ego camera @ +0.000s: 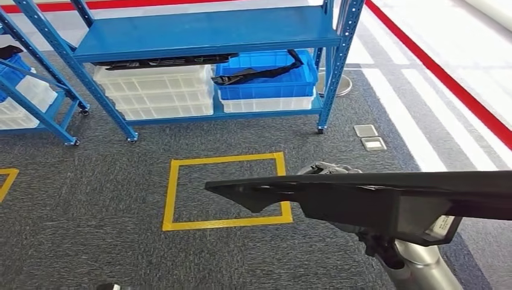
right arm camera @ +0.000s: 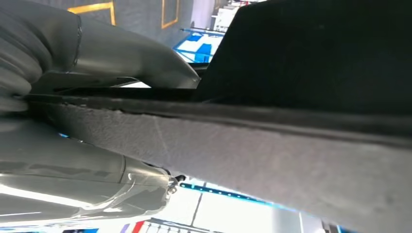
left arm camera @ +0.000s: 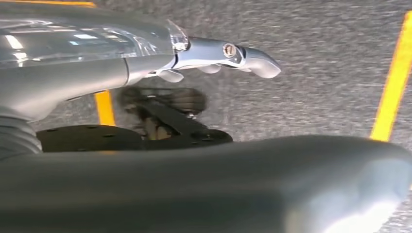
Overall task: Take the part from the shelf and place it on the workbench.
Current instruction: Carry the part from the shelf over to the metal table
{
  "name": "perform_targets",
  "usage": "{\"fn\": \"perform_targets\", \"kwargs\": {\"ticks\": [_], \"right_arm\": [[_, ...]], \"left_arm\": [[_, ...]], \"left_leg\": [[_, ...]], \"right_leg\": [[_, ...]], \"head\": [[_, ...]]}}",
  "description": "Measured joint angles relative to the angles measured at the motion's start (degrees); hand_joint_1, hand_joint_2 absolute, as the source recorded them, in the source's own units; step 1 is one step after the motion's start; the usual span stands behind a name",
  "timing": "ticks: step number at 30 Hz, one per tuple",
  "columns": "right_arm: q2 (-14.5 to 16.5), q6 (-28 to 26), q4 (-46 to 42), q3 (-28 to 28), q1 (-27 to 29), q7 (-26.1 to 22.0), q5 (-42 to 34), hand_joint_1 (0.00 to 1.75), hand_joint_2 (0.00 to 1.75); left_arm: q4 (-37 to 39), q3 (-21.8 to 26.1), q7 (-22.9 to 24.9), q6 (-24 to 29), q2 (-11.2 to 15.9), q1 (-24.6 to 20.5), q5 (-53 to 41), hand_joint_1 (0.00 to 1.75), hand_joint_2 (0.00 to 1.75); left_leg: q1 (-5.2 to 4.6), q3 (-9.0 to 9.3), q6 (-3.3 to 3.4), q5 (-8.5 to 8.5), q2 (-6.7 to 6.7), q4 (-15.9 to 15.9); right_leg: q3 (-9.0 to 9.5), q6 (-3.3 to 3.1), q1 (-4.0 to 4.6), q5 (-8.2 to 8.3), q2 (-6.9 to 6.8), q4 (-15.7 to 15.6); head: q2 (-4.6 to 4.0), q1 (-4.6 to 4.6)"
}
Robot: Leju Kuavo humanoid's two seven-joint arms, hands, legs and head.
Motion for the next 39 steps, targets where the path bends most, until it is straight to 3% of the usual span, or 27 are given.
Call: {"fn": "perform_targets", "kwargs": {"ticks": [2, 4, 6, 7, 8, 9, 10, 11, 12, 14, 15, 17, 18, 19, 20, 22, 23, 25, 26, 28, 30, 31, 32, 33, 36, 37, 39], "right_arm": [[0.1, -0.1, 0.3, 0.3, 0.0, -0.2, 0.1, 1.75, 1.75], [0.3, -0.1, 0.5, 0.5, -0.2, -0.3, 0.2, 1.75, 1.75], [0.4, -0.1, 0.5, 0.7, -0.4, -0.3, 0.2, 1.75, 1.75], [0.5, -0.1, 0.5, 0.8, -0.5, -0.4, 0.2, 1.75, 1.75], [0.5, -0.1, 0.6, 0.9, -0.6, -0.4, 0.2, 1.75, 1.75], [0.5, -0.1, 0.6, 1.0, -0.6, -0.4, 0.2, 1.75, 1.75], [0.5, -0.1, 0.7, 1.0, -0.6, -0.4, 0.2, 1.75, 1.75], [0.5, -0.1, 0.8, 1.0, -0.6, -0.4, 0.2, 1.75, 1.75], [0.4, -0.1, 0.9, 1.1, -0.6, -0.4, 0.2, 1.75, 1.75], [0.4, -0.1, 1.2, 1.1, -0.6, -0.5, 0.1, 1.75, 1.75], [0.4, -0.1, 1.3, 1.2, -0.6, -0.5, 0.1, 1.75, 1.75], [0.4, -0.1, 1.5, 1.2, -0.5, -0.5, 0.1, 1.75, 1.75], [0.4, -0.1, 1.5, 1.2, -0.5, -0.6, 0.1, 1.75, 1.75], [0.4, -0.1, 1.6, 1.2, -0.4, -0.6, 0.0, 1.75, 1.75], [0.4, -0.1, 1.6, 1.2, -0.5, -0.7, 0.0, 1.75, 1.75], [0.4, 0.0, 1.5, 1.2, -0.5, -0.9, -0.2, 1.75, 1.75], [0.4, 0.0, 1.5, 1.2, -0.5, -1.0, -0.2, 1.75, 1.75], [0.4, 0.1, 1.6, 1.2, -0.3, -1.0, -0.4, 1.75, 1.75], [0.4, 0.3, 1.6, 1.2, -0.2, -1.0, -0.5, 1.75, 1.75], [0.4, 0.5, 1.6, 1.2, 0.0, -1.1, -0.6, 1.75, 1.75], [0.4, 0.6, 1.6, 1.2, 0.2, -1.1, -0.7, 1.75, 1.75], [0.4, 0.7, 1.6, 1.2, 0.3, -1.1, -0.7, 1.75, 1.75], [0.4, 0.7, 1.6, 1.2, 0.5, -1.1, -0.7, 1.75, 1.75], [0.4, 0.7, 1.6, 1.2, 0.6, -1.1, -0.7, 1.75, 1.75], [0.4, 0.7, 1.6, 1.1, 0.6, -1.2, -0.6, 1.75, 1.75], [0.4, 0.7, 1.6, 1.1, 0.6, -1.2, -0.5, 1.75, 1.75], [0.3, 0.7, 1.6, 1.1, 0.5, -1.1, 0.1, 1.75, 1.75]], "left_arm": [[0.0, 0.1, 0.0, 0.0, 0.0, 0.0, 0.1, 0.00, 0.00], [0.0, 0.2, 0.0, 0.0, 0.1, -0.1, 0.2, 0.00, 0.00], [0.0, 0.4, 0.0, 0.0, 0.2, -0.2, 0.3, 0.00, 0.00], [0.0, 0.4, 0.0, 0.0, 0.3, -0.3, 0.3, 0.00, 0.00], [0.0, 0.4, 0.0, 0.0, 0.3, -0.3, 0.3, 0.00, 0.00], [0.0, 0.4, 0.1, 0.0, 0.2, -0.2, 0.3, 0.00, 0.00], [0.0, 0.5, 0.1, 0.1, 0.2, -0.1, 0.3, 0.00, 0.00], [0.0, 0.5, 0.2, 0.1, 0.1, 0.0, 0.2, 0.00, 0.00], [0.0, 0.5, 0.3, 0.1, 0.1, 0.0, 0.2, 0.00, 0.00], [0.0, 0.6, 0.4, 0.0, 0.0, 0.0, 0.1, 0.00, 0.00], [0.0, 0.6, 0.4, 0.0, 0.0, 0.0, 0.0, 0.00, 0.00], [0.0, 0.6, 0.5, 0.0, -0.1, 0.0, -0.1, 0.00, 0.00], [0.0, 0.6, 0.5, 0.0, -0.1, 0.0, -0.2, 0.00, 0.00], [0.0, 0.6, 0.4, 0.0, -0.1, 0.0, -0.2, 0.00, 0.00], [0.0, 0.6, 0.4, 0.0, -0.1, -0.1, -0.2, 0.00, 0.00], [0.0, 0.6, 0.4, 0.0, -0.1, -0.1, -0.2, 0.00, 0.00], [0.0, 0.6, 0.4, 0.1, -0.1, -0.1, -0.2, 0.00, 0.00], [0.0, 0.6, 0.4, 0.3, 0.0, 0.0, -0.2, 0.00, 0.00], [0.0, 0.6, 0.4, 0.5, 0.0, 0.1, -0.2, 0.00, 0.00], [0.0, 0.6, 0.5, 0.7, 0.0, 0.1, -0.2, 0.00, 0.00], [0.0, 0.6, 0.5, 0.8, 0.0, 0.1, -0.2, 0.00, 0.00], [0.0, 0.6, 0.5, 0.8, 0.0, 0.2, -0.2, 0.00, 0.00], [0.0, 0.6, 0.5, 0.8, 0.0, 0.2, -0.2, 0.00, 0.00], [0.0, 0.6, 0.5, 0.8, 0.0, 0.2, -0.2, 0.00, 0.00], [0.0, 0.6, 0.5, 0.9, 0.1, 0.2, -0.3, 0.00, 0.00], [0.0, 0.6, 0.5, 0.9, 0.2, 0.3, -0.3, 0.00, 0.00], [0.0, 0.6, 0.5, 0.9, 0.2, 0.3, -0.4, 0.00, 0.00]], "left_leg": [[-0.10, 2.49, 0.55, 2.99, -0.09, 0.3], [-0.61, 8.58, 1.81, 5.32, -0.25, -6.6], [-1.39, 15.30, 3.08, 4.19, -0.47, -15.9], [-1.70, 17.07, 3.41, 3.37, -0.55, -18.7], [-1.88, 17.63, 3.55, 3.26, -0.55, -20.1], [-1.78, 17.22, 3.66, 3.80, -0.44, -20.3], [-1.67, 16.52, 3.89, 4.65, -0.29, -20.4], [-1.53, 15.65, 4.19, 5.63, -0.13, -20.5], [-1.37, 14.62, 4.45, 6.61, 0.04, -20.5], [-1.41, 12.26, 4.71, 8.26, 0.19, -20.1], [-1.42, 10.97, 4.69, 9.02, 0.27, -19.8], [-1.41, 8.29, 4.57, 10.23, 0.47, -18.8], [-1.39, 6.95, 4.46, 10.70, 0.54, -18.1], [-1.37, 5.76, 4.31, 11.03, 0.57, -17.4], [-1.45, 4.73, 4.13, 11.26, 0.56, -16.6], [-1.59, 3.49, 3.62, 11.76, 0.53, -15.5], [-1.61, 3.23, 3.32, 12.11, 0.52, -15.3], [-1.43, 2.96, 2.66, 12.39, 0.33, -15.1], [-1.28, 2.60, 2.21, 11.39, 0.14, -14.3], [-0.77, 0.90, 1.18, 7.05, -0.19, -9.5], [-0.16, -1.13, 0.45, 3.12, -0.22, -2.5], [0.06, -1.32, 0.26, 2.62, -0.22, -0.5], [0.22, -0.48, 0.17, 3.20, -0.22, -0.7], [0.32, 1.39, 0.22, 4.57, -0.23, -3.1], [0.14, 8.60, 1.04, 8.27, -0.45, -14.7], [-0.02, 9.64, 1.31, 8.50, -0.54, -16.7], [-0.24, 9.64, 1.72, 8.42, -0.60, -17.5]], "right_leg": [[-2.01, -0.04, 0.42, 1.62, 0.10, 0.1], [-3.55, -0.03, 0.71, 3.15, 0.25, 0.1], [-4.39, 0.26, 0.88, 4.57, 0.32, 0.1], [-4.60, 0.49, 0.85, 5.31, 0.29, 0.0], [-4.76, 0.78, 0.86, 6.13, 0.28, -0.3], [-5.00, 1.06, 0.77, 6.67, 0.36, -0.5], [-5.35, 1.28, 0.73, 6.13, 0.66, -0.4], [-5.76, 1.48, 0.69, 4.41, 1.03, 0.5], [-6.31, 1.61, 0.66, 1.53, 1.38, 2.5], [-7.32, 1.90, 0.61, -4.32, 1.67, 9.4], [-7.55, 2.10, 0.60, -5.55, 1.68, 12.9], [-6.28, 2.50, 0.55, -3.97, 1.71, 16.2], [-4.23, 2.60, 0.51, -2.43, 1.72, 14.9], [-1.18, 2.57, 0.48, -1.62, 1.72, 11.6], [2.36, 2.38, 0.50, -1.94, 1.72, 7.1], [7.31, 1.70, 0.63, -4.10, 1.71, 0.0], [8.15, 1.27, 0.77, -4.76, 1.72, -1.6], [7.81, 0.41, 0.68, -4.23, 1.59, -2.0], [7.45, 0.01, 0.56, -3.74, 1.50, -2.0], [6.34, -0.46, 0.33, -2.74, 1.36, -2.0], [5.17, -0.49, 0.30, -1.90, 1.35, -2.0], [4.71, -0.40, 0.30, -1.57, 1.36, -1.9], [4.38, -0.29, 0.29, -1.31, 1.37, -1.9], [4.18, -0.16, 0.28, -1.12, 1.37, -1.9], [3.90, 0.39, 0.35, -0.75, 1.35, -1.8], [3.78, 0.67, 0.34, -0.58, 1.33, -1.8], [3.52, 1.34, 0.29, -0.23, 1.26, -1.8]], "head": [[0.00, 0.00], [0.00, 0.01], [0.01, 0.01], [0.01, 0.01], [0.01, 0.01], [0.01, 0.00], [0.00, 0.00], [0.00, -0.01], [-0.01, -0.01], [0.00, 0.01], [0.00, 0.01], [0.01, 0.01], [0.01, 0.01], [0.01, 0.01], [0.00, 0.01], [0.00, -0.05], [0.00, -0.08], [0.01, -0.11], [0.01, -0.11], [0.00, -0.13], [-0.01, -0.13], [0.00, -0.13], [0.01, -0.13], [0.00, -0.13], [0.00, -0.13], [0.00, -0.12], [0.00, -0.11]]}}
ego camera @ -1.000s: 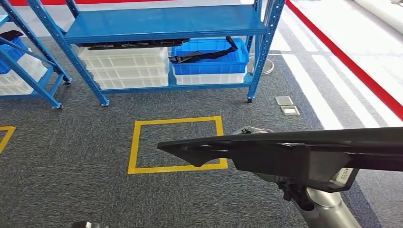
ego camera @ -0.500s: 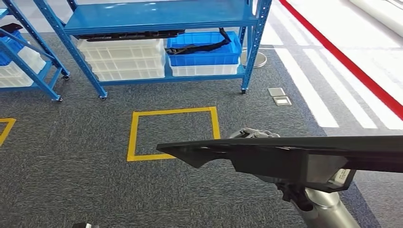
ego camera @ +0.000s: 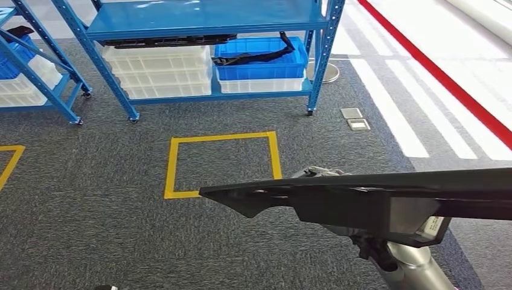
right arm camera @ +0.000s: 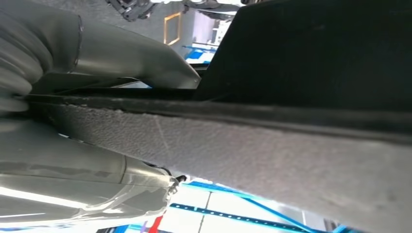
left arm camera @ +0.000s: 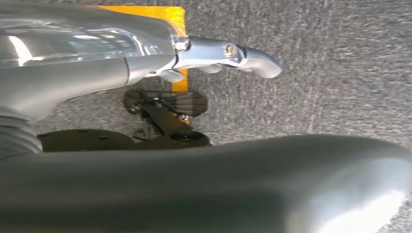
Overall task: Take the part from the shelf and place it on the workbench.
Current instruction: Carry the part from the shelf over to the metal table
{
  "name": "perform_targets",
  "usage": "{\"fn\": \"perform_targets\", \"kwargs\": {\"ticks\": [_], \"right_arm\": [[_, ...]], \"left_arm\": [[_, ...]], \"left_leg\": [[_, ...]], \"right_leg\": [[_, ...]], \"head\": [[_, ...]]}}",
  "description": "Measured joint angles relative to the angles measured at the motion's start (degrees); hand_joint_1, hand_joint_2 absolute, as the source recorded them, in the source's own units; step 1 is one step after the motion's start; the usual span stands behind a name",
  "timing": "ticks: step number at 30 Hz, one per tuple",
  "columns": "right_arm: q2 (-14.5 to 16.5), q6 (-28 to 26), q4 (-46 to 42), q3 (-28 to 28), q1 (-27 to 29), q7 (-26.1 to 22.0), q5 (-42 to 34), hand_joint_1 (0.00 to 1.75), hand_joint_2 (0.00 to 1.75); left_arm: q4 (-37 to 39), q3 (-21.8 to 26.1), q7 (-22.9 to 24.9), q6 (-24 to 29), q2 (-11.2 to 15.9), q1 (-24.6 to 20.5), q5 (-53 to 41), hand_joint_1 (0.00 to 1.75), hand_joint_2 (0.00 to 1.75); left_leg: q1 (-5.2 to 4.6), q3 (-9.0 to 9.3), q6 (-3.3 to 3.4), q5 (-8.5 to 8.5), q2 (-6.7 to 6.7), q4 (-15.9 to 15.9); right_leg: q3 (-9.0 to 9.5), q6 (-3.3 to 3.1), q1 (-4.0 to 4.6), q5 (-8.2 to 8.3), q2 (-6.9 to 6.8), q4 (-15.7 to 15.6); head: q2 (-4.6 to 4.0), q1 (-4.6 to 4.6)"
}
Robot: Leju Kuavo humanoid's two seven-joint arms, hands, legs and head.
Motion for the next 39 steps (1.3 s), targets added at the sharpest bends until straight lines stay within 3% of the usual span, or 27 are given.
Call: {"fn": "perform_targets", "kwargs": {"ticks": [2, 3, 6, 7, 8, 10, 12, 14, 16, 18, 20, 22, 23, 24, 25, 27, 29, 31, 32, 34, 36, 37, 38, 39], "right_arm": [[-0.3, 0.0, 0.0, 0.0, -0.3, 0.1, 1.1, 1.75, 1.75], [-0.5, 0.0, 0.1, 0.0, -0.4, 0.1, 1.5, 1.75, 1.75], [-1.1, 0.0, 0.5, 0.0, -0.6, 0.1, 2.1, 1.75, 1.75], [-1.2, 0.0, 0.7, 0.0, -0.5, 0.1, 2.2, 1.75, 1.75], [-1.3, 0.0, 0.9, 0.0, -0.5, 0.1, 2.2, 1.75, 1.75], [-1.5, 0.0, 1.1, 0.0, -0.6, 0.1, 2.3, 1.75, 1.75], [-1.7, 0.0, 1.2, 0.0, -0.6, 0.0, 2.6, 1.75, 1.75], [-1.9, 0.0, 1.4, 0.1, -0.6, -0.2, 3.2, 1.75, 1.75], [-2.2, 0.0, 1.5, 0.2, -0.7, -0.3, 4.0, 1.75, 1.75], [-2.4, 0.0, 1.6, 0.5, -1.0, -0.4, 5.0, 1.75, 1.75], [-2.8, 0.0, 1.9, 1.0, -1.4, -0.5, 5.8, 1.75, 1.75], [-3.4, -0.1, 2.3, 1.5, -1.8, -0.6, 6.4, 1.75, 1.75], [-3.7, -0.2, 2.4, 1.6, -2.0, -0.6, 6.6, 1.75, 1.75], [-3.8, -0.2, 2.6, 1.8, -2.2, -0.7, 6.6, 1.75, 1.75], [-3.9, -0.3, 2.6, 1.9, -2.5, -0.8, 6.6, 1.75, 1.75], [-4.0, -0.5, 2.7, 2.2, -3.1, -0.9, 6.7, 1.75, 1.75], [-4.2, -0.9, 2.7, 2.5, -3.5, -1.0, 7.2, 1.75, 1.75], [-4.2, -1.1, 2.7, 3.0, -3.8, -1.0, 7.7, 1.75, 1.75], [-4.3, -1.1, 2.7, 3.1, -4.0, -1.0, 8.0, 1.75, 1.75], [-4.4, -1.3, 2.7, 3.5, -4.4, -1.1, 8.5, 1.75, 1.75], [-4.8, -1.3, 2.8, 3.9, -4.6, -1.1, 9.1, 1.75, 1.75], [-5.0, -1.4, 2.9, 4.2, -4.5, -1.1, 9.4, 1.75, 1.75], [-5.1, -1.4, 3.1, 4.6, -4.6, -1.1, 9.7, 1.75, 1.75], [-5.2, -1.6, 3.2, 4.8, -4.6, -1.1, 9.9, 1.75, 1.75]], "left_arm": [[0.0, 0.0, -0.1, 0.0, 0.0, -0.1, -0.2, 0.00, 0.00], [0.0, 0.0, -0.1, 0.0, 0.0, -0.1, -0.3, 0.00, 0.00], [0.0, 0.0, -0.2, 0.0, 0.0, -0.1, -0.3, 0.00, 0.00], [0.0, 0.0, -0.2, 0.0, 0.0, 0.0, -0.3, 0.00, 0.00], [0.0, 0.0, -0.2, 0.0, 0.0, 0.0, -0.3, 0.00, 0.00], [0.0, 0.0, -0.2, 0.0, 0.0, 0.0, -0.4, 0.00, 0.00], [0.0, 0.0, -0.2, 0.0, 0.0, -0.2, -0.4, 0.00, 0.00], [0.0, 0.0, -0.2, 0.0, 0.0, -0.3, -0.4, 0.00, 0.00], [0.0, 0.0, -0.2, 0.0, 0.1, -0.2, -0.4, 0.00, 0.00], [0.0, 0.0, -0.2, -0.1, 0.1, 0.0, -0.4, 0.00, 0.00], [0.0, 0.0, -0.2, -0.1, 0.1, -0.2, -0.4, 0.00, 0.00], [0.0, 0.0, -0.2, -0.2, 0.1, -0.4, -0.4, 0.00, 0.00], [0.0, 0.0, -0.2, -0.2, 0.1, -0.4, -0.4, 0.00, 0.00], [0.0, 0.0, -0.2, -0.2, 0.1, -0.3, -0.4, 0.00, 0.00], [0.0, 0.0, -0.2, -0.2, 0.2, -0.3, -0.4, 0.00, 0.00], [0.0, 0.0, -0.2, -0.2, 0.2, -0.4, -0.3, 0.00, 0.00], [0.0, 0.0, -0.3, -0.2, 0.2, -0.6, -0.3, 0.00, 0.00], [0.0, 0.0, -0.4, -0.2, 0.2, -0.5, -0.3, 0.00, 0.00], [0.0, 0.0, -0.4, -0.2, 0.1, -0.4, -0.3, 0.00, 0.00], [0.0, 0.0, -0.6, -0.2, 0.1, -0.5, -0.2, 0.00, 0.00], [0.0, 0.0, -0.7, -0.3, 0.1, -0.8, -0.1, 0.00, 0.00], [0.0, 0.0, -0.7, -0.4, 0.1, -0.8, 0.0, 0.00, 0.00], [0.0, 0.0, -0.7, -0.5, 0.1, -0.8, 0.0, 0.00, 0.00], [0.0, 0.0, -0.7, -0.5, 0.1, -0.8, 0.0, 0.00, 0.00]], "left_leg": [[0.20, -0.25, 0.72, 0.44, -0.03, -0.4], [0.33, -0.41, 1.11, 0.73, -0.09, -0.6], [0.30, -1.22, 1.65, 1.20, -0.63, -0.5], [0.26, -1.48, 1.69, 1.26, -0.95, -0.3], [0.25, -1.70, 1.69, 1.30, -1.35, 0.0], [0.26, -1.95, 1.59, 1.25, -2.38, 0.6], [0.22, -2.42, 1.28, 1.18, -3.48, 1.2], [0.26, -3.32, 0.68, 1.39, -4.59, 1.7], [0.37, -4.01, -0.01, 1.68, -5.56, 1.9], [0.27, -4.77, -0.66, 0.74, -4.29, 3.0], [0.33, -7.28, -1.33, -2.52, -1.82, 8.3], [0.63, -10.56, -1.80, -5.55, -0.84, 15.6], [0.73, -11.14, -1.89, -5.69, -0.68, 17.2], [0.81, -10.66, -1.87, -4.81, -0.47, 16.6], [0.82, -9.04, -1.71, -3.04, -0.09, 13.7], [0.44, -5.02, -1.08, 0.15, 1.98, 5.9], [-0.10, -3.32, -0.41, 0.99, 3.41, 2.1], [-0.31, -3.51, 0.20, 0.96, 2.66, 1.8], [-0.22, -3.47, 0.58, 1.18, 2.16, 1.5], [0.07, -3.33, 1.36, 1.69, 1.22, 0.9], [0.12, -3.41, 1.67, 1.90, 0.07, 0.8], [0.07, -3.44, 1.70, 1.92, -0.60, 0.8], [0.02, -3.45, 1.73, 1.93, -1.32, 0.9], [0.00, -3.42, 1.73, 1.94, -2.06, 0.9]], "right_leg": [[-0.54, 0.54, -0.06, -0.84, 0.12, 0.8], [-1.34, 0.73, -0.07, -2.11, 0.24, 2.5], [-6.27, 0.98, -0.09, -7.60, 0.56, 13.5], [-7.43, 1.07, -0.10, -8.29, 0.61, 16.3], [-7.53, 1.14, -0.11, -7.81, 0.67, 16.9], [-4.41, 1.20, -0.21, -4.11, 1.40, 11.1], [-0.80, 0.99, -0.44, -1.57, 3.98, 3.9], [0.07, 0.70, -0.50, -1.57, 5.53, 1.6], [-0.16, 0.32, -0.48, -1.42, 4.48, 1.5], [-0.25, -0.21, -0.69, -1.18, 2.99, 1.3], [-0.45, -0.57, -0.74, -1.06, 1.29, 1.3], [-0.67, -0.68, -0.66, -1.05, -0.52, 1.3], [-0.73, -0.68, -0.65, -1.05, -1.35, 1.3], [-0.73, -0.67, -0.65, -1.06, -2.13, 1.3], [-0.67, -0.63, -0.64, -1.09, -2.82, 1.3], [-0.55, -0.40, -0.53, -1.20, -4.03, 1.3], [-0.55, 0.10, -0.34, -1.29, -5.11, 1.4], [-0.40, 0.78, -0.30, -1.27, -6.08, 1.2], [-0.29, 1.09, -0.39, -1.52, -5.70, 1.2], [-1.25, 1.44, -0.52, -3.59, -2.87, 3.8], [-4.59, 1.39, -0.50, -7.26, 0.00, 11.0], [-6.38, 1.38, -0.44, -8.51, 0.47, 14.6], [-7.53, 1.39, -0.38, -8.75, 0.67, 16.8], [-7.62, 1.40, -0.35, -7.79, 0.78, 16.8]], "head": [[-0.01, 0.02], [-0.01, 0.03], [0.00, 0.07], [-0.01, 0.07], [-0.01, 0.07], [-0.01, 0.07], [0.00, 0.03], [0.01, 0.01], [0.01, 0.02], [0.01, -0.01], [0.01, -0.03], [0.01, -0.03], [0.01, -0.02], [0.01, -0.02], [0.01, -0.02], [0.01, -0.03], [0.00, -0.02], [-0.01, -0.01], [0.00, -0.01], [-0.01, 0.03], [-0.01, 0.07], [-0.01, 0.07], [-0.01, 0.07], [-0.01, 0.07]]}}
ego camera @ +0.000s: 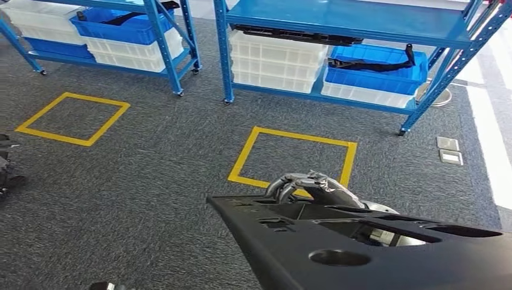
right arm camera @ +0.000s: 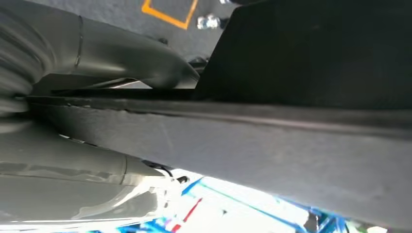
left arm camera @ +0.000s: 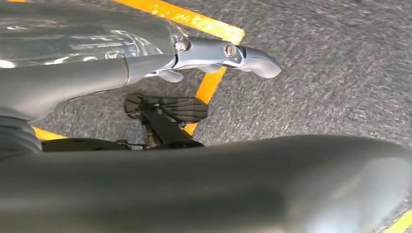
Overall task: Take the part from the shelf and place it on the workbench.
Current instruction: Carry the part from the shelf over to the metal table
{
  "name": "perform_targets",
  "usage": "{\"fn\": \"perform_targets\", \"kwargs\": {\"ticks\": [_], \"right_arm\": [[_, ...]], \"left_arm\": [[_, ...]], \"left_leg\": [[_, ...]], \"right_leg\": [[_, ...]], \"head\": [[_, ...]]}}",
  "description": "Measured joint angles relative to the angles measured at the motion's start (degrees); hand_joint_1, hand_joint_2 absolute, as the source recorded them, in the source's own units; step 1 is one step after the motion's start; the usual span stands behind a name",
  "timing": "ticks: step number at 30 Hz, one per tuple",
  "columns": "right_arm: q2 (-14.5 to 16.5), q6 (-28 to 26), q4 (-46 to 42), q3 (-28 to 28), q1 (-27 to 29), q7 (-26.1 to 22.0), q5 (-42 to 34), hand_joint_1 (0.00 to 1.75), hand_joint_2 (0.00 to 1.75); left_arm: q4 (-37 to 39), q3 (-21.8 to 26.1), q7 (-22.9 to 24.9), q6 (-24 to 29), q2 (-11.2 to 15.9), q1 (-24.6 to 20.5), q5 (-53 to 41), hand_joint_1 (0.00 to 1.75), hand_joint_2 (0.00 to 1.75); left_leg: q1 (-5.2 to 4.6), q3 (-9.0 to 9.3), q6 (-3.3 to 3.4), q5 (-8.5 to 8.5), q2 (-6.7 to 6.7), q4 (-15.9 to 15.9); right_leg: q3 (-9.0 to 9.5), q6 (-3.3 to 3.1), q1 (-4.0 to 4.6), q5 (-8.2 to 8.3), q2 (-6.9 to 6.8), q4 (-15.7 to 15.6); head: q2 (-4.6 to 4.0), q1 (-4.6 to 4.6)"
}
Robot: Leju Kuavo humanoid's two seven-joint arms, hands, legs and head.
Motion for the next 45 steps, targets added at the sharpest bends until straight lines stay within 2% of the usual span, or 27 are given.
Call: {"fn": "perform_targets", "kwargs": {"ticks": [2, 4, 6, 8, 10, 12, 14, 15, 16, 17, 19, 21, 23, 25, 27, 29, 30, 31, 32, 34, 36, 38, 39, 41, 43, 44, 45], "right_arm": [[-0.2, -0.3, 0.1, 0.5, -0.3, 0.0, 0.4, 1.75, 1.75], [-0.4, -0.5, 0.1, 0.9, -0.7, -0.1, 0.6, 1.75, 1.75], [-0.7, -0.6, 0.1, 1.2, -0.9, -0.5, 0.7, 1.75, 1.75], [-0.9, -0.6, 0.1, 1.4, -1.2, -0.8, 0.8, 1.75, 1.75], [-1.0, -0.6, 0.2, 1.7, -1.5, -1.0, 0.8, 1.75, 1.75], [-1.0, -0.6, 0.2, 2.1, -1.7, -1.2, 1.1, 1.75, 1.75], [-0.9, -0.5, 0.5, 2.5, -1.9, -1.3, 1.5, 1.75, 1.75], [-0.9, -0.4, 0.7, 2.8, -2.0, -1.3, 1.7, 1.75, 1.75], [-0.9, -0.4, 0.8, 3.1, -2.2, -1.4, 1.9, 1.75, 1.75], [-0.8, -0.4, 1.0, 3.4, -2.4, -1.5, 2.0, 1.75, 1.75], [-0.7, -0.4, 1.3, 3.9, -2.8, -1.7, 2.4, 1.75, 1.75], [-0.4, -0.4, 1.5, 4.4, -3.1, -1.9, 2.7, 1.75, 1.75], [-0.2, -0.6, 1.7, 4.9, -3.3, -2.0, 2.8, 1.75, 1.75], [0.0, -0.8, 1.7, 5.1, -3.6, -2.2, 2.7, 1.75, 1.75], [0.0, -1.1, 1.9, 5.3, -3.6, -2.4, 2.6, 1.75, 1.75], [0.0, -1.6, 2.1, 5.3, -3.3, -2.4, 2.6, 1.75, 1.75], [0.0, -1.8, 2.1, 5.3, -3.2, -2.4, 2.7, 1.75, 1.75], [0.0, -2.1, 2.1, 5.3, -3.1, -2.4, 2.7, 1.75, 1.75], [0.0, -2.2, 2.1, 5.3, -3.1, -2.3, 2.7, 1.75, 1.75], [0.0, -2.5, 2.0, 5.2, -3.2, -2.2, 2.5, 1.75, 1.75], [0.0, -2.6, 1.8, 5.1, -3.2, -1.9, 2.0, 1.75, 1.75], [0.0, -2.7, 1.4, 4.8, -3.2, -1.7, 1.6, 1.75, 1.75], [0.0, -2.8, 1.1, 4.7, -3.3, -1.7, 1.3, 1.75, 1.75], [0.0, -2.9, 0.6, 4.3, -3.2, -1.6, 0.9, 1.75, 1.75], [0.0, -3.1, 0.3, 3.8, -2.9, -1.6, 0.7, 1.75, 1.75], [0.0, -3.2, 0.2, 3.6, -2.6, -1.6, 0.6, 1.75, 1.75], [-0.1, -3.4, 0.1, 3.4, -2.3, -1.6, 0.6, 1.75, 1.75]], "left_arm": [[0.0, 0.0, 0.0, 0.0, 0.0, -0.1, 0.0, 0.00, 0.00], [0.0, 0.0, 0.0, 0.0, -0.1, -0.3, 0.0, 0.00, 0.00], [0.0, 0.0, 0.0, 0.0, -0.1, -0.4, -0.1, 0.00, 0.00], [0.0, 0.0, 0.1, 0.2, -0.2, -0.2, -0.1, 0.00, 0.00], [0.0, 0.0, 0.1, 0.4, -0.3, -0.3, -0.1, 0.00, 0.00], [0.0, 0.0, 0.2, 0.4, -0.4, -0.5, 0.0, 0.00, 0.00], [0.0, 0.0, 0.2, 0.4, -0.4, -0.5, 0.1, 0.00, 0.00], [0.0, 0.0, 0.3, 0.4, -0.4, -0.4, 0.1, 0.00, 0.00], [0.0, 0.0, 0.3, 0.4, -0.4, -0.3, 0.1, 0.00, 0.00], [0.0, 0.0, 0.4, 0.4, -0.4, -0.2, 0.2, 0.00, 0.00], [0.0, 0.1, 0.3, 0.4, -0.4, -0.1, 0.3, 0.00, 0.00], [0.0, 0.1, 0.3, 0.4, -0.4, -0.1, 0.6, 0.00, 0.00], [0.0, 0.2, 0.4, 0.5, -0.3, 0.4, 0.8, 0.00, 0.00], [0.0, 0.4, 0.5, 0.5, -0.2, 0.7, 1.0, 0.00, 0.00], [0.0, 0.7, 0.6, 0.5, -0.1, 0.6, 1.4, 0.00, 0.00], [0.0, 1.0, 0.6, 0.4, -0.1, 0.4, 1.7, 0.00, 0.00], [0.0, 1.1, 0.6, 0.4, -0.1, 0.5, 1.8, 0.00, 0.00], [0.0, 1.2, 0.6, 0.4, -0.1, 0.5, 1.9, 0.00, 0.00], [0.0, 1.3, 0.6, 0.4, -0.1, 0.6, 1.9, 0.00, 0.00], [0.0, 1.5, 0.4, 0.3, -0.1, 0.5, 2.0, 0.00, 0.00], [0.0, 1.6, 0.0, 0.0, -0.1, 0.4, 2.0, 0.00, 0.00], [0.0, 1.7, -0.3, -0.2, 0.0, 0.6, 1.9, 0.00, 0.00], [0.0, 1.7, -0.3, -0.3, 0.0, 0.8, 1.8, 0.00, 0.00], [0.0, 1.7, -0.3, -0.4, 0.1, 0.7, 1.7, 0.00, 0.00], [0.0, 1.7, 0.0, -0.3, 0.0, 0.4, 1.6, 0.00, 0.00], [0.0, 1.7, 0.2, -0.2, 0.0, 0.4, 1.5, 0.00, 0.00], [0.0, 1.7, 0.6, 0.0, 0.0, 0.5, 1.4, 0.00, 0.00]], "left_leg": [[0.02, 0.07, -0.12, -0.08, -1.59, 0.3], [-0.03, -0.39, -0.47, -0.24, -3.11, 0.9], [0.14, -1.20, -1.03, -0.15, -4.46, 1.3], [0.29, -1.64, -1.57, -0.10, -5.29, 1.4], [0.21, -2.81, -2.23, -1.64, -3.22, 3.7], [0.46, -6.01, -3.02, -4.91, 0.11, 10.2], [0.85, -9.11, -3.55, -6.85, 1.36, 16.3], [0.96, -9.40, -3.63, -6.39, 1.56, 16.8], [1.00, -8.51, -3.59, -4.90, 1.80, 14.9], [0.95, -6.66, -3.41, -2.78, 2.39, 11.2], [0.35, -3.06, -2.73, -0.10, 4.89, 4.1], [-0.35, -2.07, -2.01, 0.03, 6.28, 1.7], [-0.38, -2.19, -1.32, 0.14, 5.23, 1.4], [-0.03, -1.98, -0.59, 0.42, 4.05, 0.9], [0.12, -1.86, -0.04, 0.56, 2.74, 0.6], [0.04, -1.84, 0.20, 0.52, 1.12, 0.7], [0.00, -1.78, 0.22, 0.49, 0.26, 0.7], [-0.02, -1.70, 0.20, 0.46, -0.60, 0.8], [-0.01, -1.57, 0.12, 0.38, -1.47, 0.9], [0.00, -1.56, -0.21, 0.11, -3.08, 1.3], [0.14, -2.07, -0.74, 0.03, -4.46, 1.6], [0.36, -2.49, -1.32, 0.13, -5.71, 1.6], [0.31, -2.60, -1.60, -0.07, -5.49, 1.8], [0.22, -3.93, -2.29, -1.89, -2.90, 4.9], [0.50, -7.40, -3.07, -5.13, 0.32, 11.9], [0.75, -9.14, -3.36, -6.28, 1.03, 15.3], [0.94, -10.10, -3.55, -6.48, 1.38, 17.2]], "right_leg": [[2.60, -0.03, -0.07, 4.32, 0.94, -6.3], [5.39, -0.24, -0.29, 6.98, 3.45, -12.9], [6.12, -0.54, -0.28, 6.90, 4.65, -14.8], [6.21, -0.98, -0.35, 6.91, 3.41, -15.1], [6.39, -1.53, -0.67, 6.99, 1.80, -15.3], [6.46, -1.86, -0.70, 6.87, 0.03, -15.3], [6.52, -1.92, -0.64, 6.69, -1.73, -15.3], [6.61, -1.87, -0.63, 6.57, -2.54, -15.3], [6.79, -1.77, -0.63, 6.41, -3.31, -15.3], [7.04, -1.62, -0.63, 6.22, -4.04, -15.3], [7.49, -1.21, -0.48, 5.82, -5.31, -15.4], [7.75, -0.69, -0.24, 5.56, -6.51, -15.5], [8.17, -0.12, -0.20, 5.28, -7.44, -15.7], [7.89, 0.20, -0.31, 3.94, -5.19, -14.4], [5.07, 0.10, -0.32, 0.70, -1.45, -8.5], [1.16, 0.02, -0.21, -1.76, -0.13, -1.2], [0.11, 0.04, -0.16, -1.43, 0.00, 0.1], [0.10, 0.06, -0.15, 0.03, 0.12, -0.7], [1.06, 0.04, -0.17, 2.37, 0.46, -3.7], [3.78, -0.13, -0.38, 6.33, 2.86, -10.9], [5.07, -0.34, -0.48, 7.16, 4.88, -14.4], [5.33, -0.66, -0.48, 6.88, 4.24, -14.9], [5.53, -0.91, -0.57, 6.88, 3.57, -15.0], [6.02, -1.50, -0.85, 6.75, 1.88, -15.2], [6.43, -1.88, -0.77, 6.38, 0.06, -15.2], [6.60, -1.92, -0.73, 6.19, -0.84, -15.2], [6.79, -1.87, -0.73, 5.99, -1.65, -15.2]], "head": [[0.01, 0.00], [0.01, -0.01], [0.00, -0.07], [0.00, -0.10], [0.00, -0.19], [0.00, -0.27], [0.01, -0.26], [0.00, -0.26], [0.01, -0.26], [0.01, -0.26], [0.02, -0.26], [0.01, -0.25], [0.01, -0.25], [0.01, -0.22], [0.00, -0.17], [0.00, -0.17], [0.01, -0.18], [0.01, -0.17], [0.01, -0.18], [0.01, -0.19], [0.00, -0.19], [0.02, -0.20], [0.01, -0.24], [0.01, -0.45], [0.02, -0.61], [0.01, -0.61], [0.01, -0.61]]}}
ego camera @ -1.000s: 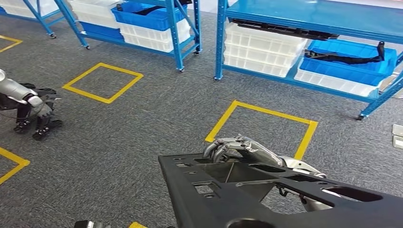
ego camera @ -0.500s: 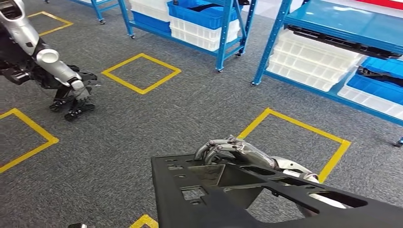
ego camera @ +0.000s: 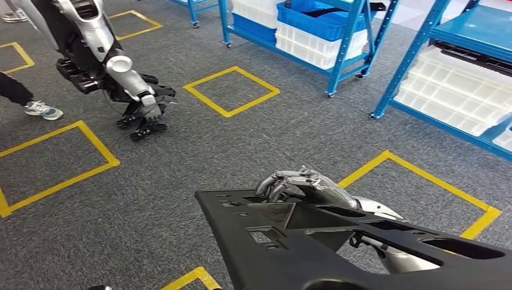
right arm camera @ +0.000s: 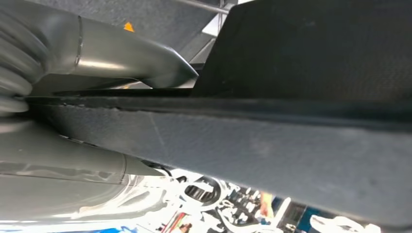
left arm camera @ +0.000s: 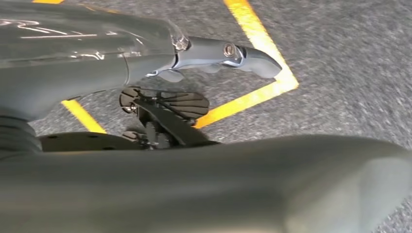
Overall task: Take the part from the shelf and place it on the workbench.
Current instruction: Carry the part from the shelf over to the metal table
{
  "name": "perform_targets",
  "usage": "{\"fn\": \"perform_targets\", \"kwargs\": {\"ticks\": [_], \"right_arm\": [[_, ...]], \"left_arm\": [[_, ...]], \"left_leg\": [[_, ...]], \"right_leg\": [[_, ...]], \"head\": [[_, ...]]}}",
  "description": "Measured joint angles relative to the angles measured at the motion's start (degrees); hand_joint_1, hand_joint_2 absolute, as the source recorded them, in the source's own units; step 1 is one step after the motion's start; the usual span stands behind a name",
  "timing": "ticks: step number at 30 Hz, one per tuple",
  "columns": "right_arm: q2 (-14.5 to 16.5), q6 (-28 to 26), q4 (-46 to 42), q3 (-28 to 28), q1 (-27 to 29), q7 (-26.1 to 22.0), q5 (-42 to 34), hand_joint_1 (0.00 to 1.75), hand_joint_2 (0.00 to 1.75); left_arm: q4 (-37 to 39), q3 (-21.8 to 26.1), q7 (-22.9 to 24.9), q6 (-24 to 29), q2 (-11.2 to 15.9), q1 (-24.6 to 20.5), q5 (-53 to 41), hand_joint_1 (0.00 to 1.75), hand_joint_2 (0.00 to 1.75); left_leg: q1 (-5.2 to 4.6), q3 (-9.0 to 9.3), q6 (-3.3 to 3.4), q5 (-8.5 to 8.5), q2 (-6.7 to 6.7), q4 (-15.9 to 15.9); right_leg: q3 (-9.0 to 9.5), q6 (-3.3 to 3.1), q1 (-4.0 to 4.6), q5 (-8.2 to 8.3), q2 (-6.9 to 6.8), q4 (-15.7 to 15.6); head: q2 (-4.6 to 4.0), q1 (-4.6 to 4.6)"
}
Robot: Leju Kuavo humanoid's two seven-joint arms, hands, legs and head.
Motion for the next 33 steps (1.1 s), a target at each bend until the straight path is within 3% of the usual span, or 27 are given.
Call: {"fn": "perform_targets", "kwargs": {"ticks": [1, 2, 4, 5, 7, 9, 11, 12, 13, 15, 16, 17, 18, 20, 22, 24, 25, 27, 28, 30, 32, 33], "right_arm": [[0.0, -0.2, -0.1, -0.2, 0.4, 0.0, 0.0, 1.75, 1.75], [-0.1, -0.3, -0.4, -0.4, 0.8, -0.1, 0.0, 1.75, 1.75], [-0.4, -0.5, -1.1, -1.1, 1.6, -0.2, -0.1, 1.75, 1.75], [-0.6, -0.6, -1.5, -1.5, 2.0, -0.3, -0.1, 1.75, 1.75], [-1.1, -0.8, -2.3, -2.1, 3.1, -0.5, -0.3, 1.75, 1.75], [-1.6, -0.9, -3.1, -2.7, 4.3, -0.6, -0.6, 1.75, 1.75], [-2.3, -1.0, -3.9, -3.2, 5.3, -0.8, -1.0, 1.75, 1.75], [-2.6, -0.9, -4.2, -3.4, 5.9, -0.9, -1.3, 1.75, 1.75], [-3.0, -0.9, -4.3, -3.7, 6.6, -1.0, -1.6, 1.75, 1.75], [-3.4, -0.5, -4.4, -4.2, 7.7, -1.1, -2.1, 1.75, 1.75], [-3.5, -0.3, -4.4, -4.2, 7.8, -1.1, -2.2, 1.75, 1.75], [-3.5, 0.0, -4.3, -4.2, 7.7, -0.9, -2.2, 1.75, 1.75], [-3.5, 0.2, -4.3, -4.2, 7.3, -0.8, -2.2, 1.75, 1.75], [-3.2, 0.6, -4.0, -4.0, 6.0, -0.3, -2.2, 1.75, 1.75], [-2.7, 0.8, -3.7, -3.7, 4.9, 0.2, -2.1, 1.75, 1.75], [-2.1, 0.8, -3.6, -3.5, 4.1, 0.8, -2.0, 1.75, 1.75], [-1.8, 0.6, -3.6, -3.3, 3.7, 1.1, -1.9, 1.75, 1.75], [-1.4, 0.1, -3.7, -3.1, 3.4, 1.5, -1.8, 1.75, 1.75], [-1.4, -0.3, -3.8, -3.1, 3.4, 1.6, -1.7, 1.75, 1.75], [-1.3, -0.7, -3.8, -3.1, 3.6, 1.6, -1.3, 1.75, 1.75], [-1.3, -1.0, -3.8, -3.0, 4.1, 1.4, -1.1, 1.75, 1.75], [-1.3, -1.1, -3.9, -3.0, 4.5, 1.2, -1.1, 1.75, 1.75]], "left_arm": [[0.0, 0.0, 0.3, 0.2, 0.0, 0.1, -0.1, 0.00, 0.00], [0.0, 0.0, 0.7, 0.4, 0.0, 0.3, -0.2, 0.00, 0.00], [0.0, 0.0, 1.3, 0.6, 0.0, 0.3, -0.5, 0.00, 0.00], [0.0, 0.0, 1.5, 0.7, 0.0, 0.3, -0.7, 0.00, 0.00], [0.0, 0.0, 2.0, 0.8, 0.0, 0.3, -1.1, 0.00, 0.00], [0.0, 0.0, 2.7, 1.2, 0.0, 0.7, -1.8, 0.00, 0.00], [0.0, -0.1, 3.3, 1.5, 0.0, 1.1, -2.4, 0.00, 0.00], [0.0, -0.2, 3.5, 1.7, 0.0, 1.1, -2.6, 0.00, 0.00], [0.0, -0.2, 3.5, 1.7, 0.0, 1.0, -2.8, 0.00, 0.00], [0.0, -0.4, 3.2, 1.7, -0.1, 0.9, -2.9, 0.00, 0.00], [0.0, -0.5, 3.0, 1.7, -0.2, 0.9, -2.9, 0.00, 0.00], [0.0, -0.5, 2.6, 1.6, -0.1, 0.9, -2.7, 0.00, 0.00], [0.0, -0.5, 2.3, 1.6, -0.1, 0.9, -2.5, 0.00, 0.00], [0.0, -0.5, 1.7, 1.5, -0.1, 0.7, -1.9, 0.00, 0.00], [0.0, -0.5, 1.5, 1.5, 0.1, 0.5, -1.5, 0.00, 0.00], [0.0, -0.4, 1.7, 1.6, 0.4, 0.6, -1.1, 0.00, 0.00], [0.0, -0.4, 2.0, 1.6, 0.5, 0.7, -0.8, 0.00, 0.00], [0.0, -0.1, 3.0, 1.9, 0.8, 0.8, -0.4, 0.00, 0.00], [0.0, 0.0, 3.6, 2.1, 0.9, 0.7, -0.3, 0.00, 0.00], [0.0, 0.1, 4.8, 2.7, 1.0, 0.7, -0.2, 0.00, 0.00], [0.0, 0.2, 6.1, 3.3, 1.1, 1.0, -0.3, 0.00, 0.00], [0.0, 0.4, 6.8, 3.6, 1.1, 1.2, -0.4, 0.00, 0.00]], "left_leg": [[0.15, 0.13, -0.07, 0.86, 0.23, -0.4], [0.22, 1.40, -0.01, 2.64, 0.57, -3.0], [-0.12, 5.18, 0.48, 6.09, 2.38, -10.5], [-0.41, 6.52, 0.87, 6.83, 3.29, -13.2], [-0.97, 7.14, 1.56, 6.51, 3.80, -14.7], [-0.91, 7.30, 2.19, 6.40, 2.76, -15.1], [-0.63, 7.93, 2.82, 6.48, 1.79, -15.7], [-0.50, 8.19, 3.10, 6.48, 1.26, -15.9], [-0.57, 8.28, 3.29, 6.41, 0.63, -16.0], [-0.69, 8.36, 3.52, 6.27, -0.77, -16.0], [-0.71, 8.46, 3.55, 6.22, -1.47, -15.9], [-0.72, 8.64, 3.53, 6.15, -2.20, -15.9], [-0.70, 8.87, 3.45, 6.03, -2.96, -15.9], [-0.68, 9.10, 3.09, 5.69, -4.46, -15.6], [-0.60, 8.63, 2.61, 5.59, -5.70, -15.2], [-0.42, 8.15, 2.19, 5.74, -6.88, -15.1], [-0.45, 8.02, 1.97, 5.58, -6.56, -14.8], [-0.58, 6.83, 1.44, 4.07, -3.95, -11.9], [-0.59, 5.50, 1.14, 2.70, -2.14, -9.0], [-0.34, 2.07, 0.71, 0.19, -0.52, -2.6], [-0.24, 0.82, 0.73, 0.56, -0.10, -0.8], [-0.28, 1.68, 0.95, 2.08, 0.14, -2.7]], "right_leg": [[0.25, 0.10, 0.00, -0.21, -0.74, 0.0], [0.58, 0.22, -0.01, -0.47, -1.44, 0.0], [1.27, 0.63, 0.10, -1.06, -2.77, 0.0], [1.50, 0.91, 0.21, -1.31, -3.34, -0.1], [1.81, 1.54, 0.43, -1.65, -4.43, -0.2], [2.47, 2.17, 0.32, -2.05, -5.09, -0.6], [2.18, 2.45, 0.22, -3.76, -2.85, 1.3], [0.86, 2.39, 0.20, -5.44, -1.03, 4.2], [-1.24, 2.26, 0.30, -7.28, 0.53, 8.3], [-5.60, 2.14, 0.48, -9.56, 1.68, 15.5], [-6.65, 2.13, 0.55, -9.02, 1.80, 16.6], [-6.51, 2.13, 0.56, -7.20, 1.89, 15.1], [-5.37, 2.13, 0.52, -4.55, 2.15, 11.7], [-2.47, 2.08, 0.26, -0.40, 4.35, 4.1], [-1.34, 1.84, 0.13, 0.32, 6.33, 1.1], [-1.23, 1.34, 0.24, 0.13, 5.81, 0.8], [-1.06, 1.02, 0.24, 0.11, 5.14, 0.7], [-0.55, 0.34, 0.16, -0.05, 3.49, 0.6], [-0.32, 0.06, 0.22, -0.20, 2.62, 0.5], [-0.02, -0.28, 0.39, -0.57, 0.88, 0.5], [0.33, -0.33, 0.49, -0.98, -0.72, 0.5], [0.60, -0.30, 0.55, -1.23, -1.44, 0.5]], "head": [[-0.01, -0.01], [-0.01, -0.01], [0.00, -0.02], [0.00, -0.03], [0.00, -0.03], [0.01, 0.01], [0.01, 0.07], [0.00, 0.12], [-0.01, 0.15], [-0.01, 0.19], [-0.01, 0.19], [-0.01, 0.19], [-0.01, 0.19], [0.01, 0.20], [0.01, 0.20], [0.01, 0.19], [0.00, 0.16], [0.01, 0.11], [0.00, 0.09], [0.00, 0.09], [0.00, 0.09], [-0.01, 0.09]]}}
